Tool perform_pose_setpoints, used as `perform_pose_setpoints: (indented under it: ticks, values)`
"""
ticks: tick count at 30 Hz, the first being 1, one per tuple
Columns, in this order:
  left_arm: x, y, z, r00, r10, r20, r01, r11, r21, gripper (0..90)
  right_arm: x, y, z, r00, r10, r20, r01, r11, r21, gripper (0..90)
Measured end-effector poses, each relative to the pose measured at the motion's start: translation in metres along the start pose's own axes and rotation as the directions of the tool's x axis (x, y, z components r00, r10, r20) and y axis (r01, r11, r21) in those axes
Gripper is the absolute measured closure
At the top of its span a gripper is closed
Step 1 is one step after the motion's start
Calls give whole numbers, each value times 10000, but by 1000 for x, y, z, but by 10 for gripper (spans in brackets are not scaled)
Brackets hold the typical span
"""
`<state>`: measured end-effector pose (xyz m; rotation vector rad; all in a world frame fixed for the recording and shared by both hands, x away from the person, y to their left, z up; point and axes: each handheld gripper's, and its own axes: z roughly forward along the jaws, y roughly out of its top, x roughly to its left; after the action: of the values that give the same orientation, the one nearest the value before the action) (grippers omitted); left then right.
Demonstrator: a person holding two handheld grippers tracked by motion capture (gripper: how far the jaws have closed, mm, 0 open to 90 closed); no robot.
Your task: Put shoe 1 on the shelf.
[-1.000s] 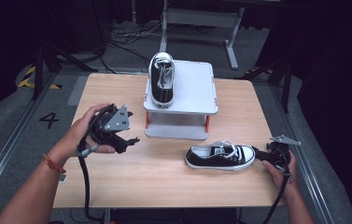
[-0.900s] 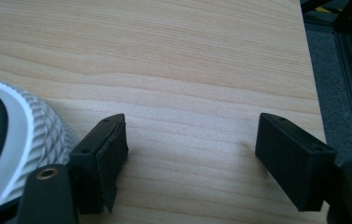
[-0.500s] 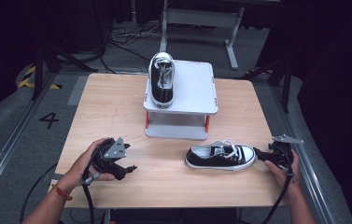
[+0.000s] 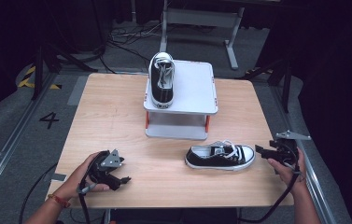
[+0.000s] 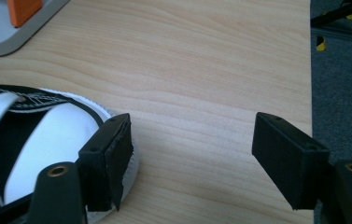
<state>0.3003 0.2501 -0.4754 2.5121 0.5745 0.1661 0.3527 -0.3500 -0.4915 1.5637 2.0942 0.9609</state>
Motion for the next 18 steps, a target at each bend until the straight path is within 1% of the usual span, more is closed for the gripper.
perform_pose_setpoints:
  ticks: [1,2,3,8,9,10,11,12,15,16,17,18]
  values:
    - [0,-3,-1,9999,-130,58,130,9999,-99,226,1,2,-2,10000,-7,-84,6,10000,-53,294]
    - [1,-9,-2,9989,-442,125,445,9985,-309,221,5,6,-6,9997,-108,-217,105,9998,-173,294]
    - [1,-9,-2,9989,-442,125,445,9985,-309,218,5,6,-6,9997,-108,-217,105,9998,-173,294]
    - [-3,-19,-3,9973,-723,-110,711,9934,-899,217,17,17,-15,9973,-412,-605,383,9981,-480,295]
    - [-3,-19,-4,9970,-763,-144,747,9932,-891,214,20,20,-16,9963,-481,-719,442,9975,-557,295]
    - [-4,-19,-4,9969,-772,-165,755,9932,-888,213,29,25,-20,9940,-618,-905,556,9961,-691,300]
    - [-4,-19,-4,9968,-783,-165,765,9931,-886,213,29,25,-20,9940,-618,-905,556,9961,-691,300]
    - [-4,-19,-4,9968,-787,-162,770,9931,-886,213,34,27,-21,9919,-624,-1106,539,9955,-776,306]
    - [-4,-19,-4,9966,-809,-182,790,9929,-890,210,55,36,-25,9815,-1111,-1561,981,9912,-888,323]
    - [-4,-19,-3,9965,-814,-177,795,9929,-884,209,63,39,-26,9759,-1251,-1788,1103,9898,-904,331]
    - [-4,-19,-3,9965,-814,-177,796,9929,-883,207,72,43,-27,9691,-1535,-1933,1372,9860,-948,339]
    - [-4,-19,-3,9965,-822,-180,803,9928,-884,204,81,46,-27,9653,-1726,-1959,1575,9834,-903,346]
